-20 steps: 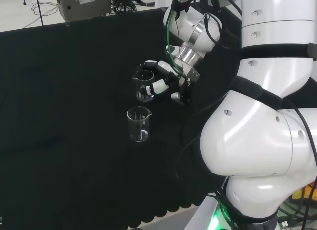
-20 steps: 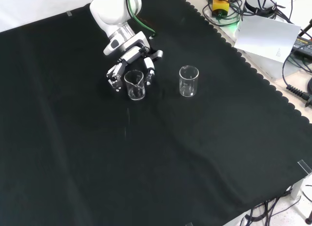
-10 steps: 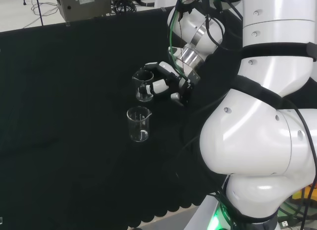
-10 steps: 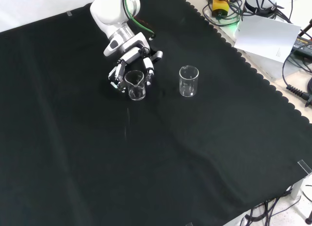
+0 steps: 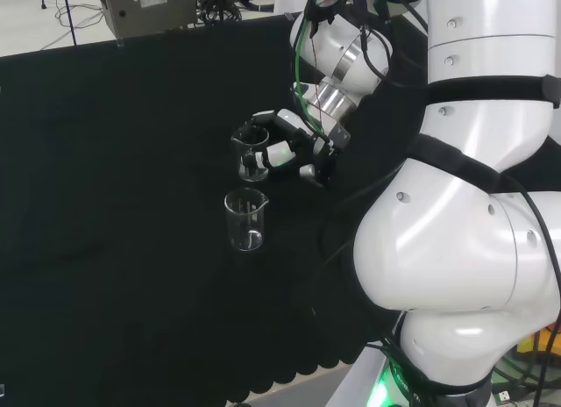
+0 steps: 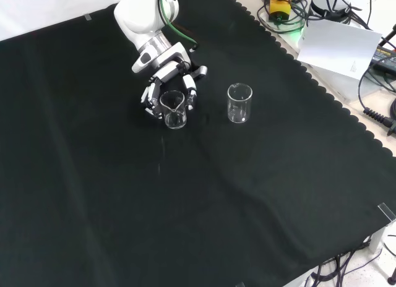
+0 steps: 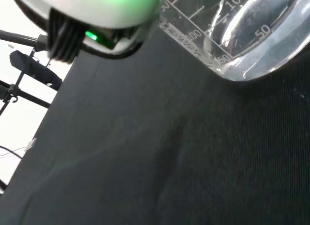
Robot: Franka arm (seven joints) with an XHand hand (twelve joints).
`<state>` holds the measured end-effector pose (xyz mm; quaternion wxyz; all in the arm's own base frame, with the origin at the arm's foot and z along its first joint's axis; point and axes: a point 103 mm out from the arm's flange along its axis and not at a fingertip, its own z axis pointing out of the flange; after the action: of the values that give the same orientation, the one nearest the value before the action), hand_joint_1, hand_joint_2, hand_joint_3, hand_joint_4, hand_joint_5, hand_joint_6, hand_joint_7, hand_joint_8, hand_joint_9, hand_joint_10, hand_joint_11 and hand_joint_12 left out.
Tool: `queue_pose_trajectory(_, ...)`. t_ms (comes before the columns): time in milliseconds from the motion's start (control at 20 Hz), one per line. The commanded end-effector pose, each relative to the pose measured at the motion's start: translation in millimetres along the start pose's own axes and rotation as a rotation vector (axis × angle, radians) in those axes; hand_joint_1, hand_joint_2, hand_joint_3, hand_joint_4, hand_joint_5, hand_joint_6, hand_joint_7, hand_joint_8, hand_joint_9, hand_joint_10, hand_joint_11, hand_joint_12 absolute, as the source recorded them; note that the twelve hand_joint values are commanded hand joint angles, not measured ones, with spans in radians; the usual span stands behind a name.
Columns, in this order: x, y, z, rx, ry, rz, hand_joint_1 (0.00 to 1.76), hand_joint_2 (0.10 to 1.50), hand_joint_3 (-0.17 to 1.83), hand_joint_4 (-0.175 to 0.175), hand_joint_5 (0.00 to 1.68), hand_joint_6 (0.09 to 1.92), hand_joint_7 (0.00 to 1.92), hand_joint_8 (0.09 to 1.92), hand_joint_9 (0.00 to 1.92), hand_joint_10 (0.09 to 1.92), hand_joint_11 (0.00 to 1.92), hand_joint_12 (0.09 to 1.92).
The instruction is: Pick up the beaker on the right.
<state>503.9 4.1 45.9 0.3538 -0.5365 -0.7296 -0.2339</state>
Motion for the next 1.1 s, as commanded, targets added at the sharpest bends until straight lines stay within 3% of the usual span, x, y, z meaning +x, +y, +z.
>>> queue_pose_trajectory(50,16,-2,-19,-0.152,-0.183,0.017,1.33,0.63,0.73,-0.136,1.14,0.85,1.26,0.75,1.4,0.56,1.12,0.86)
queue_pose_trajectory(200,24,-2,-41,-0.174,-0.229,0.006,1.31,0.69,0.65,-0.171,1.17,0.81,1.24,0.78,1.47,0.6,1.17,0.81)
queue_pose_trajectory(550,32,-15,-83,-0.164,-0.306,0.023,1.3,0.63,0.79,-0.175,1.14,0.93,1.2,0.92,1.48,0.77,1.16,0.88)
queue_pose_trajectory(1100,57,-64,-117,-0.057,-0.378,0.114,1.3,0.61,0.87,-0.175,1.12,1.01,1.17,1.0,1.48,0.84,1.15,0.93)
